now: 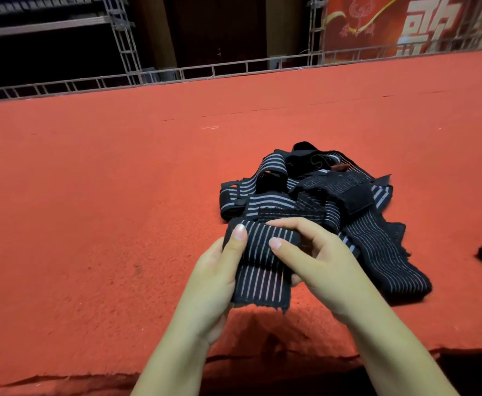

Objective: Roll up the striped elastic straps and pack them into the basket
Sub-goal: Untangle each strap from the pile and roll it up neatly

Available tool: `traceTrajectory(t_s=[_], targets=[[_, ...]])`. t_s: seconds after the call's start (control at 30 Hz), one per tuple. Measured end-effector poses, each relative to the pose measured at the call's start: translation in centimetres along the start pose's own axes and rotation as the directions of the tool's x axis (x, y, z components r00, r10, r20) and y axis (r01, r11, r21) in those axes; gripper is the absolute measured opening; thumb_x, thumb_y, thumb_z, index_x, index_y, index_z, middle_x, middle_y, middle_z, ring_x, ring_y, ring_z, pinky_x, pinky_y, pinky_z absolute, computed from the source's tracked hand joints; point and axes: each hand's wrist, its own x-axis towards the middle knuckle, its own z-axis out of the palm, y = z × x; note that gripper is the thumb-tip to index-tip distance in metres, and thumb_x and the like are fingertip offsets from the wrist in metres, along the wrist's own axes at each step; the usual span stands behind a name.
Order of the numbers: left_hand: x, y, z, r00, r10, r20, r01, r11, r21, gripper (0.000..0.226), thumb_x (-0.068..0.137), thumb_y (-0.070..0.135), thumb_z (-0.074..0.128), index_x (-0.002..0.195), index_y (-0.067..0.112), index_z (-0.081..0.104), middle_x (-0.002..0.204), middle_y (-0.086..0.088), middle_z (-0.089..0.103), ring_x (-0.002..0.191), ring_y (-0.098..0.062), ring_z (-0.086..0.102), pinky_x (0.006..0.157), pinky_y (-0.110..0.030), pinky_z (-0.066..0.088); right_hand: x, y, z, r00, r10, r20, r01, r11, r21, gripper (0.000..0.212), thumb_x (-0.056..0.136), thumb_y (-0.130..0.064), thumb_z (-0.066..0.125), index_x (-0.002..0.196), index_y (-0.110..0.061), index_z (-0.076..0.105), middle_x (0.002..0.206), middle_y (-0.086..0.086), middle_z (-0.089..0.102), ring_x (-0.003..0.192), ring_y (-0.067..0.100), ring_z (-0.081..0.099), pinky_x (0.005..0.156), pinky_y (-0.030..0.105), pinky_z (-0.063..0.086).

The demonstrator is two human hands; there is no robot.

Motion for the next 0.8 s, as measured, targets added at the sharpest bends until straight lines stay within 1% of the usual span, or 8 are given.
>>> traceTrajectory(t_s=[0.07, 0.13, 0.23, 0.33, 0.43, 0.53, 0.67, 0.8], targets=[[0.0, 0.3, 0.2, 1.0, -0.009, -0.026, 0.01, 1.0, 0.015, 0.052, 0.084, 0.06, 0.052, 0.104, 0.013, 0.062, 0.067, -0.004, 0.063, 0.052, -0.02, 0.056, 0.046, -0.024, 0.04, 0.1, 0.0, -0.4, 0.996, -0.089, 0.011, 0.09, 0.984, -0.151, 0.022, 0.084, -0.019, 0.071, 0.102, -0.033, 0.069, 0.092, -0.017, 0.069, 0.083, -0.001, 0.064, 0.07, 0.019, 0.052], [0.0, 0.4, 0.3, 0.999, -0.016, -0.049, 0.017, 0.999, 0.027, 0.054, 0.079, 0.061, 0.048, 0.101, 0.013, 0.058, 0.058, 0.0, 0.053, 0.042, -0.012, 0.042, 0.036, -0.018, 0.028, 0.1, -0.2, -0.5, 0.98, -0.193, 0.042, 0.197, 0.945, -0.263, 0.026, 0.08, -0.024, 0.072, 0.102, -0.037, 0.068, 0.102, -0.02, 0.067, 0.101, -0.003, 0.061, 0.085, 0.011, 0.044], [0.0, 0.6, 0.4, 0.998, -0.005, -0.056, 0.007, 1.0, 0.03, 0.05, 0.083, 0.059, 0.046, 0.1, 0.013, 0.057, 0.059, 0.002, 0.053, 0.042, -0.01, 0.041, 0.036, -0.019, 0.028, 0.0, -0.4, -0.3, 0.951, -0.297, 0.08, 0.307, 0.898, -0.316, 0.032, 0.074, -0.023, 0.069, 0.103, -0.037, 0.067, 0.107, -0.018, 0.066, 0.107, -0.005, 0.057, 0.09, 0.005, 0.037], [-0.2, 0.8, 0.4, 0.998, 0.001, -0.058, -0.002, 1.0, -0.014, 0.025, 0.097, 0.038, 0.045, 0.096, 0.016, 0.057, 0.06, 0.006, 0.055, 0.047, -0.008, 0.045, 0.039, -0.019, 0.033, 0.0, -0.1, -0.5, 0.943, -0.32, 0.097, 0.334, 0.897, -0.288, 0.034, 0.074, -0.02, 0.071, 0.106, -0.031, 0.07, 0.11, -0.017, 0.066, 0.11, -0.005, 0.057, 0.092, 0.005, 0.036], [-0.4, 1.0, 0.2, 0.998, 0.043, -0.038, -0.045, 0.998, -0.047, 0.018, 0.099, 0.02, 0.042, 0.095, 0.016, 0.06, 0.063, 0.006, 0.057, 0.05, -0.007, 0.047, 0.042, -0.019, 0.037, 0.0, -0.3, -0.4, 0.978, -0.188, 0.086, 0.194, 0.979, -0.066, 0.028, 0.08, -0.039, 0.071, 0.108, -0.038, 0.068, 0.114, -0.014, 0.068, 0.112, 0.001, 0.06, 0.093, 0.018, 0.047], [-0.5, 1.1, 0.0, 0.996, 0.089, 0.007, -0.088, 0.995, -0.055, 0.018, 0.096, 0.011, 0.046, 0.103, 0.014, 0.062, 0.067, 0.004, 0.059, 0.053, -0.007, 0.049, 0.044, -0.019, 0.04, 0.0, -0.8, -0.2, 0.992, 0.075, 0.105, -0.096, 0.973, 0.211, 0.044, 0.076, -0.057, 0.056, 0.111, -0.031, 0.065, 0.11, -0.002, 0.071, 0.098, 0.014, 0.069, 0.071, 0.029, 0.057], [-0.4, 1.2, -0.6, 0.995, 0.087, 0.046, -0.082, 0.992, -0.101, 0.046, 0.073, 0.017, 0.053, 0.119, 0.015, 0.062, 0.074, 0.0, 0.064, 0.056, -0.01, 0.053, 0.049, -0.02, 0.045, 0.1, -1.4, -0.1, 0.965, 0.189, 0.182, -0.222, 0.957, 0.184, 0.057, 0.076, -0.055, 0.047, 0.111, -0.013, 0.062, 0.091, 0.007, 0.07, 0.069, 0.016, 0.068, 0.051, 0.023, 0.051], [-0.2, 1.0, -0.8, 0.995, 0.076, 0.066, -0.067, 0.988, -0.136, 0.053, 0.072, 0.018, 0.053, 0.124, 0.017, 0.061, 0.077, -0.001, 0.066, 0.058, -0.012, 0.055, 0.051, -0.021, 0.047, 0.3, -1.2, -0.1, 0.966, 0.206, 0.156, -0.234, 0.953, 0.191, 0.061, 0.073, -0.055, 0.05, 0.108, -0.006, 0.061, 0.085, 0.007, 0.065, 0.057, 0.012, 0.061, 0.047, 0.021, 0.048]])
